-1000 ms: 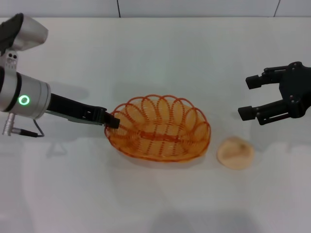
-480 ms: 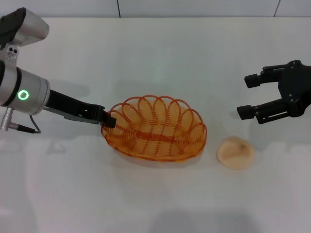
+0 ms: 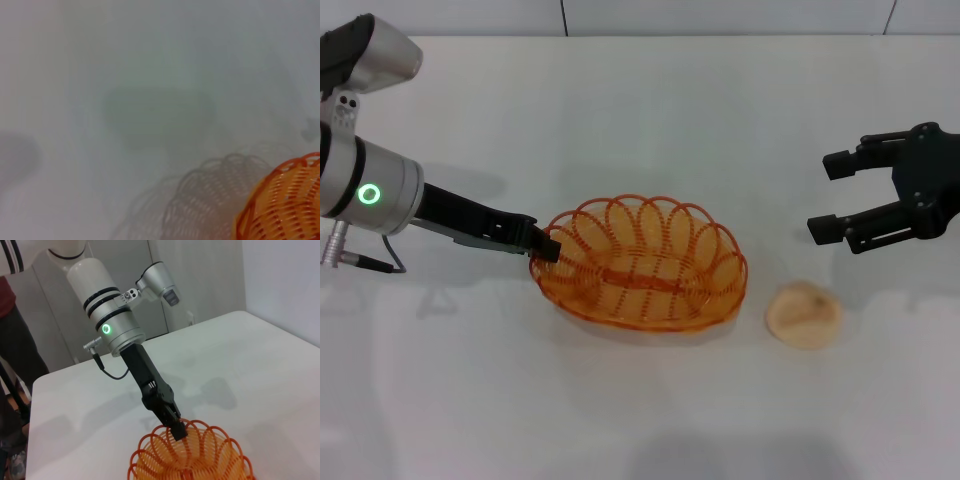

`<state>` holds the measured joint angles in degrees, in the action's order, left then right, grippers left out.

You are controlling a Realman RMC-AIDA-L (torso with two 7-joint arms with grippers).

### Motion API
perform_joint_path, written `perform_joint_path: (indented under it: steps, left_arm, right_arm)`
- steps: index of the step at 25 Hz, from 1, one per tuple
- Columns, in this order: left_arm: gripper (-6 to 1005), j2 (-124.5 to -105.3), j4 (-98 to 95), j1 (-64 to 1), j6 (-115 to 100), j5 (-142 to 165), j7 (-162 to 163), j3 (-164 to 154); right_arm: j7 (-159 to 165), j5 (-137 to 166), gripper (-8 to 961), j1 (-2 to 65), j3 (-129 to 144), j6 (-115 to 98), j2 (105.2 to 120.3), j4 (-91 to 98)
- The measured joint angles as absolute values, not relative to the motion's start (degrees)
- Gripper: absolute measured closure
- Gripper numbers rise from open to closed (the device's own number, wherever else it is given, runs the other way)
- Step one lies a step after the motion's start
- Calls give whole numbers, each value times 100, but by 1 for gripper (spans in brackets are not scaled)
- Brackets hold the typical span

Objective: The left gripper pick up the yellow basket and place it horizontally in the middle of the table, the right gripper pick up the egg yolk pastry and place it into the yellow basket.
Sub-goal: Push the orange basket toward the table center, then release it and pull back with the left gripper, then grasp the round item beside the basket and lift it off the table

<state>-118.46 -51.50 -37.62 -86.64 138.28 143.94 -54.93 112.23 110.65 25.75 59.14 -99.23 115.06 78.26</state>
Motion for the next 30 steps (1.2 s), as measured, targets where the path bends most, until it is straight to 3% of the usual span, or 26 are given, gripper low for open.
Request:
perform_joint_path:
  steps: [7,15,22,30]
  left_arm:
    - [923,-11846,-5140,-3763,-8701,13815,14383,-5493]
    - [685,-11846,-5145,-3770,-8732,13622,14327,-5439]
    - [534,-11811,-5224,-3751,-8856,13487,14241,-5424]
    - [305,-11539,-5762,-3492,-8916,13457,14153,-4864]
  right_arm:
    - [11223,11065,81,2593,5921,-9923,11504,7822]
    - [11223,11065,81,2593,5913,-9923,11504,7822]
    - [11223,11065,81,2597,5895,-9923,11505,7822]
    - [11224,11074,81,2601,5880,-9915,11505,7822]
